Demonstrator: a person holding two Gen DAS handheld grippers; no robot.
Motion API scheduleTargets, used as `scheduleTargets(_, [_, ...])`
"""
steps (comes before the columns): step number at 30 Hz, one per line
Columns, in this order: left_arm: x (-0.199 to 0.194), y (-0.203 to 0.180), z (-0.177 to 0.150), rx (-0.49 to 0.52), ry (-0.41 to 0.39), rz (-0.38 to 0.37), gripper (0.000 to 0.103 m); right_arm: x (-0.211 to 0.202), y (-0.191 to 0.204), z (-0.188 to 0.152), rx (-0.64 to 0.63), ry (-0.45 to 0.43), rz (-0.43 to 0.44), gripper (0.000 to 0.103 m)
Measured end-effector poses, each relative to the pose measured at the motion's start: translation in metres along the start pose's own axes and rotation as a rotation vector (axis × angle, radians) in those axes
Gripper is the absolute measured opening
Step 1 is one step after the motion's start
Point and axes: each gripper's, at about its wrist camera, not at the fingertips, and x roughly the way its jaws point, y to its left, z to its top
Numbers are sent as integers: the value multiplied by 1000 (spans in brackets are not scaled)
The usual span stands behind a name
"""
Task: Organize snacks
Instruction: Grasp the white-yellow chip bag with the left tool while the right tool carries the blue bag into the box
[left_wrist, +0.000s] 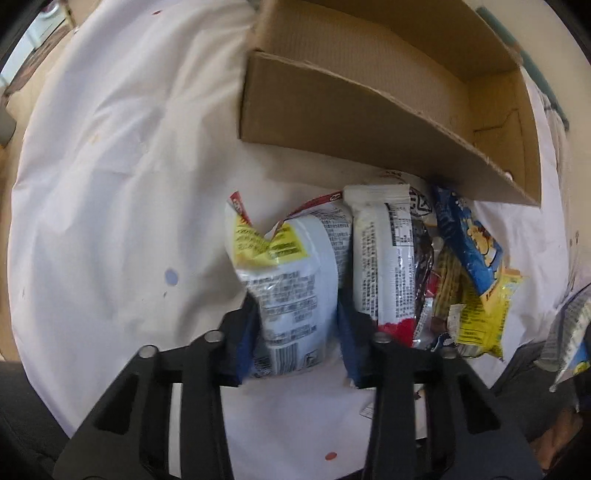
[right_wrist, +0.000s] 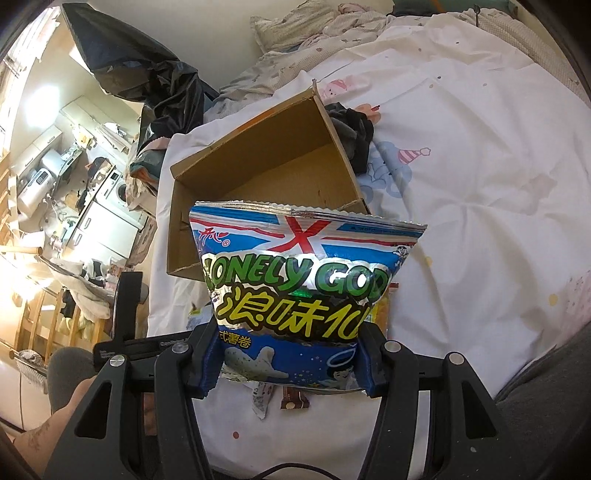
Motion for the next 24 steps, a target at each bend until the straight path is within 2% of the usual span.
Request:
scheduleTargets(5, [-30,9,-16,5,-45,71,27,-2,0,0,-1,2,0,59])
scheduleTargets(8, [-64,13,-29,27,-151,145,27,-5,-2,2,10,-4,9,59])
scheduleTargets(13, [-123,13,-33,28,-306,103,27,-7,0,14,2,-31,17,59])
scheduleTargets(16, [-150,1,-10,47,-382,52,27,-1,6,32,-27,-37,7,59])
scheduleTargets(19, [-162,-12,13,89,-425,36,27,6,15,54,-65,-47,16,59])
scheduleTargets(24, [-147,-38,48,148,-454,36,27,29,28,88,-140,-60,2,59])
